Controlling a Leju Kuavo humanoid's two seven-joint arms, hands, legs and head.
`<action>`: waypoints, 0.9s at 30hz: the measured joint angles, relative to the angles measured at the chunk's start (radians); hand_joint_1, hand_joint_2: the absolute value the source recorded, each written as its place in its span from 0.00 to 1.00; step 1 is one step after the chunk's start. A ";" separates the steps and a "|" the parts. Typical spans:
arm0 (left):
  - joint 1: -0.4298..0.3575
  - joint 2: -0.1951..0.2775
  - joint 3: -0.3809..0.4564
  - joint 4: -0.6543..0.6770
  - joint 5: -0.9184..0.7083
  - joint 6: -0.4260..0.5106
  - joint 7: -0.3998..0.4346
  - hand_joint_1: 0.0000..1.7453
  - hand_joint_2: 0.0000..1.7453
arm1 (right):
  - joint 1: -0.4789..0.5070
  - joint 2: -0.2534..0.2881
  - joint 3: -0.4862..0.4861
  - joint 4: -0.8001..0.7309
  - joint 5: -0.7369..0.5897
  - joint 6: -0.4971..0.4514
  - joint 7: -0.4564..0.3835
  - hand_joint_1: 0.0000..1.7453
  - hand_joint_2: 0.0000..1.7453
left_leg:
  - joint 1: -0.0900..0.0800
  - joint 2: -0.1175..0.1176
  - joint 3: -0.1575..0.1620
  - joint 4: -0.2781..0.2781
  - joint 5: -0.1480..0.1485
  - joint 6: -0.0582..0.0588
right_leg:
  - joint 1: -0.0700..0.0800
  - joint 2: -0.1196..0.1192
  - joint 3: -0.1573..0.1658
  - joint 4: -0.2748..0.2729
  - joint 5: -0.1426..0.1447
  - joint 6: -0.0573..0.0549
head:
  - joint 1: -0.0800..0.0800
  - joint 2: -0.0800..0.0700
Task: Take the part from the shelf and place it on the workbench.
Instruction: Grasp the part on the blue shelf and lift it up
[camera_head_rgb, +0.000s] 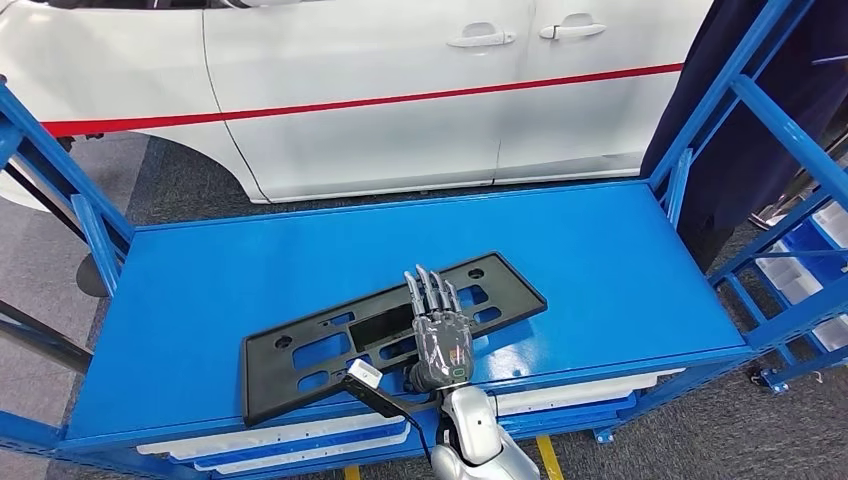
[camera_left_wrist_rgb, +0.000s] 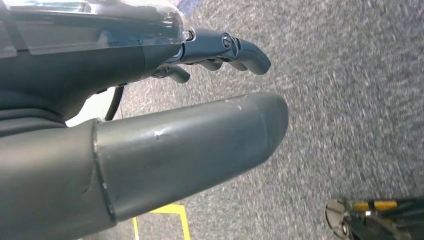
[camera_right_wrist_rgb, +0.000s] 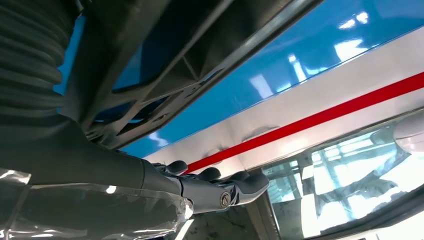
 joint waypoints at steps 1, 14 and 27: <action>0.000 0.001 0.000 0.000 0.000 0.000 0.000 0.00 0.00 | -0.001 -0.008 0.004 0.000 0.000 0.000 0.001 0.00 1.00 | 0.000 0.000 0.000 0.000 -0.001 0.000 | -0.003 0.000 -0.026 0.053 -0.016 0.003 | 0.000 0.000; -0.002 0.003 0.000 0.000 -0.003 -0.001 0.000 0.00 0.00 | -0.015 -0.037 0.030 -0.015 0.001 0.000 0.000 0.00 1.00 | 0.001 -0.003 -0.053 0.141 -0.097 -0.050 | -0.009 -0.003 0.102 -0.227 0.125 -0.039 | 0.000 0.000; 0.001 0.007 0.002 0.000 -0.010 -0.002 0.000 0.00 0.00 | -0.015 -0.041 0.029 -0.015 -0.017 0.000 -0.058 0.93 1.00 | -0.005 -0.002 0.000 0.000 0.000 -0.007 | 0.005 0.000 0.101 -0.205 0.102 -0.012 | 0.000 0.000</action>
